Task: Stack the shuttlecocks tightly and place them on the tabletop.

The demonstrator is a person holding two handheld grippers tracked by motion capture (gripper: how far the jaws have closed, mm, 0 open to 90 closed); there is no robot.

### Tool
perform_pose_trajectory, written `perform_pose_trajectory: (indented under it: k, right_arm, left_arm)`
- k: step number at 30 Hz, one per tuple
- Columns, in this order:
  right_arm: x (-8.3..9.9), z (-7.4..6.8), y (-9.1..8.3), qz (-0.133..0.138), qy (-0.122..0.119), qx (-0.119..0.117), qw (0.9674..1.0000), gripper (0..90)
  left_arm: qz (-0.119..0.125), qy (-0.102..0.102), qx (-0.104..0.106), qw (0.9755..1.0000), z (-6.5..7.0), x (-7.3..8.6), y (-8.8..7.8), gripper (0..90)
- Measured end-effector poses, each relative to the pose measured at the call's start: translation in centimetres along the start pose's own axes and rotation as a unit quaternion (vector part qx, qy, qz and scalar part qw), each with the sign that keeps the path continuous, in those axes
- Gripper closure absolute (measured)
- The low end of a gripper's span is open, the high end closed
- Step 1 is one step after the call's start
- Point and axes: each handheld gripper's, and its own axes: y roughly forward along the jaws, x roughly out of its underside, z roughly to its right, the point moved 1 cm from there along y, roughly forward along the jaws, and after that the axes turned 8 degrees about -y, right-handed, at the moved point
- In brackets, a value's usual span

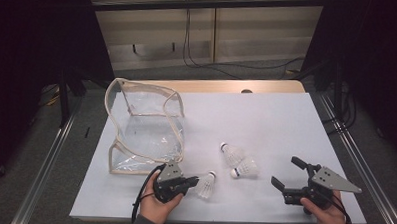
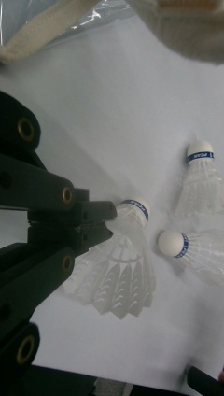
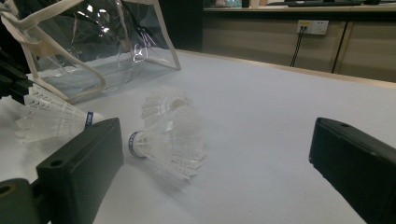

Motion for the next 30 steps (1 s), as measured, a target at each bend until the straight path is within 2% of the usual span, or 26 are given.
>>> perform_pose_trajectory:
  k: [7,12,16,18,23,27,30]
  right_arm:
    - [0.0,0.0,0.0,0.001,-0.002,-0.005,1.0,2.1]
    - [0.0,0.0,0.1,0.002,0.001,-0.008,1.0,2.1]
    - [-0.1,-0.2,0.3,0.001,-0.004,-0.01,0.9999,2.2]
    - [-0.1,-0.2,0.3,0.001,-0.005,-0.01,0.9999,2.1]
    - [0.0,-0.1,0.2,-0.001,-0.007,-0.009,0.9999,2.1]
    - [0.0,-0.1,0.2,0.0,-0.009,-0.009,0.9999,2.1]
    - [0.1,0.0,0.2,-0.001,-0.006,-0.009,0.9999,2.2]
  left_arm:
    - [0.017,-0.016,0.014,0.9996,1.0,-0.6,-0.7,90.0]
    - [0.015,-0.027,0.019,0.9993,1.6,-1.3,-1.0,90.0]
    - [0.009,-0.029,0.012,0.9995,2.4,-2.0,-1.4,90.0]
    - [0.014,-0.038,0.017,0.9991,2.9,-2.6,-1.6,90.0]
    - [0.013,-0.042,0.016,0.9989,3.8,-4.5,-1.8,90.0]
    - [0.008,-0.045,0.018,0.9988,4.0,-5.8,-1.6,90.0]
    - [0.007,-0.05,0.011,0.9987,3.9,-6.7,-1.4,90.0]
